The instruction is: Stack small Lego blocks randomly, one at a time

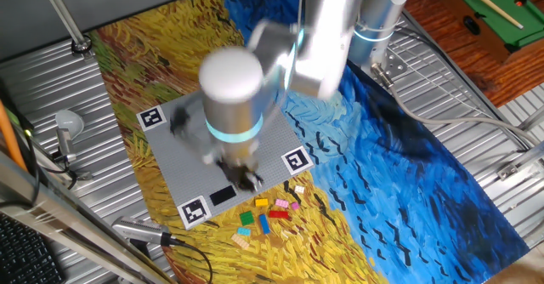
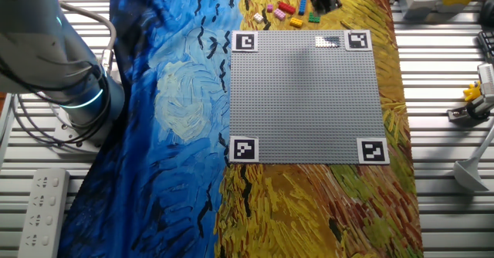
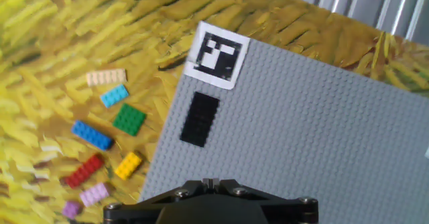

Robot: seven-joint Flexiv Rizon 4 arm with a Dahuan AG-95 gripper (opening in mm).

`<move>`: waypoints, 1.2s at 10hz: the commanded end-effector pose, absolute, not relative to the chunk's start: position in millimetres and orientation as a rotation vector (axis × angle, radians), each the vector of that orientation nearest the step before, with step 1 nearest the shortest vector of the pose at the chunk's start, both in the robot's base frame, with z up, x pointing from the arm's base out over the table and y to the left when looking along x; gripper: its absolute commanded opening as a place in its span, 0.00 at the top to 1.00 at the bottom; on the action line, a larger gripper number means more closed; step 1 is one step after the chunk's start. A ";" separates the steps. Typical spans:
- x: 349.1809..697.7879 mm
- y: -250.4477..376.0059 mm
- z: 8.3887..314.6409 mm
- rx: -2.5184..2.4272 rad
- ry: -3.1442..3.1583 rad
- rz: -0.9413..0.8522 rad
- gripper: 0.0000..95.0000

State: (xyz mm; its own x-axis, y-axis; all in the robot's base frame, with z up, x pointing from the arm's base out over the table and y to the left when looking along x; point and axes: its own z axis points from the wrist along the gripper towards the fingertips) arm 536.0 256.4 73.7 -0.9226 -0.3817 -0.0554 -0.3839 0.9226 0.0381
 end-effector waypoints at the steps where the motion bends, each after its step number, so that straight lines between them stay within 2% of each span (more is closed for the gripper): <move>1: 534.5 258.1 72.2 -0.496 3.021 0.024 1.00; 3: 534.5 258.1 72.2 -0.582 3.004 0.020 1.00; 4: 534.5 258.1 72.2 -0.616 2.999 0.027 0.80; 6: 530.7 250.4 77.0 -0.618 3.012 0.055 0.80; 7: 527.7 249.5 75.9 -0.612 3.014 0.072 0.60; 12: 513.1 260.1 55.0 -0.480 3.028 0.080 0.60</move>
